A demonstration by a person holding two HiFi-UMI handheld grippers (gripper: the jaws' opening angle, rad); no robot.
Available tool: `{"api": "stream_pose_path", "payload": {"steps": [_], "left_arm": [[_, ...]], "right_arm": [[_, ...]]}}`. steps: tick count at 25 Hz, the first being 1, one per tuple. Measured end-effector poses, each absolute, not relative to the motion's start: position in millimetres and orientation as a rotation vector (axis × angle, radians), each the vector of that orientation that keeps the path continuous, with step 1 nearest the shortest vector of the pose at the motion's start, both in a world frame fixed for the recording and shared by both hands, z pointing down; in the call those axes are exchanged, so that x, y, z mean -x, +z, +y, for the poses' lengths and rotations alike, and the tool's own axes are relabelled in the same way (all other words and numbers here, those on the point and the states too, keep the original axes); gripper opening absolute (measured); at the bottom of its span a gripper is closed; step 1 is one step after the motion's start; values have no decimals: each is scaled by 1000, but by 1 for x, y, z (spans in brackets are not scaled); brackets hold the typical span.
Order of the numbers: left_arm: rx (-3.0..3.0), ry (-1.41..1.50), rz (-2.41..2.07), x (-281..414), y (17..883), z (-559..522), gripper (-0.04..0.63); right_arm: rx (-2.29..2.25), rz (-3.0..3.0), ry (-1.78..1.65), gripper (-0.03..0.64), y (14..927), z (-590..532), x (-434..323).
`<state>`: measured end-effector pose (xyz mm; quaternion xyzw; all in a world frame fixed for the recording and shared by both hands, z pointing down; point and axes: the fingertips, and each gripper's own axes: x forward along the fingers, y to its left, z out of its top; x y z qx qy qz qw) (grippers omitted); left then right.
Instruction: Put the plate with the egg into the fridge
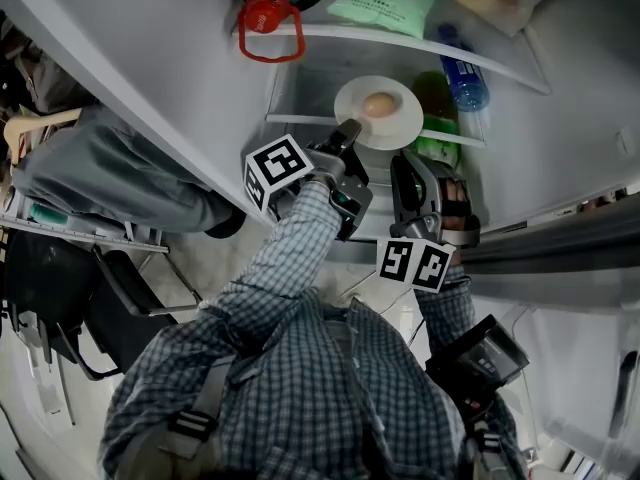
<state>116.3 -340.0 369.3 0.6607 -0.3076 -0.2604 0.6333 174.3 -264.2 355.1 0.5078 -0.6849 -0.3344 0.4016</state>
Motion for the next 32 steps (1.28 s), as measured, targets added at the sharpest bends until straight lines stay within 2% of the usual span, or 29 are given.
{"api": "stream_pose_path", "payload": {"steps": [3, 15, 17, 19, 32], "left_arm": [[-1509, -599, -700, -116, 369, -340, 18], [-1496, -605, -692, -117, 369, -339, 18], [-1497, -606, -691, -117, 369, -339, 18], [-1497, -608, -689, -117, 369, -339, 18], [-1483, -632, -679, -116, 368, -338, 20]], "right_arm": [[-1233, -1709, -864, 67, 360, -269, -169], [-1034, -1514, -1057, 67, 374, -290, -157], [-1032, -1493, -1073, 65, 373, -291, -157], [-1033, -1478, -1087, 25, 371, -292, -157], [-1017, -1451, -1062, 20, 371, -296, -159]]}}
